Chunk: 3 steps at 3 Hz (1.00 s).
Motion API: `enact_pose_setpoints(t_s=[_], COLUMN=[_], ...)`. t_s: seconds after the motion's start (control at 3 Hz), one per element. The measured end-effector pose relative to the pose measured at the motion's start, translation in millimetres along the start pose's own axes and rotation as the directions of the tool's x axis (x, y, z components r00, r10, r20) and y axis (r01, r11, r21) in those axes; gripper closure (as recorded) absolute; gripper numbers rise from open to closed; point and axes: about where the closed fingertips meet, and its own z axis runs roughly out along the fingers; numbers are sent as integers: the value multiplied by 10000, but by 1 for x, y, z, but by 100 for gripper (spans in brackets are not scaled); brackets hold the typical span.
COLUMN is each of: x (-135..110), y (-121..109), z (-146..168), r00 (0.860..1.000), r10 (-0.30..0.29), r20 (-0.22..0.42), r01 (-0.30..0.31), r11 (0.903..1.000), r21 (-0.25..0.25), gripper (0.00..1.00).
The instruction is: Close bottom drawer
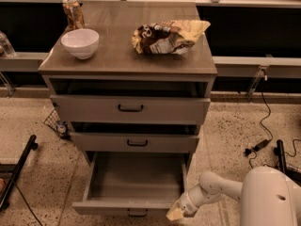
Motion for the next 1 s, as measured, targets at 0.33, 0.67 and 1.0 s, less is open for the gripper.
enact_pose_setpoints(t_s=[0.33, 0.67, 1.0], x=[-7, -5, -4], y=[-3, 6, 7], z=[-4, -18, -19], r00=[9954, 9869, 9860], r10=[-907, -1554, -1605], r20=[306, 437, 451], r01=[893, 1526, 1575], r11=[9950, 9864, 9855], r21=[445, 617, 630], gripper=[100, 100, 100])
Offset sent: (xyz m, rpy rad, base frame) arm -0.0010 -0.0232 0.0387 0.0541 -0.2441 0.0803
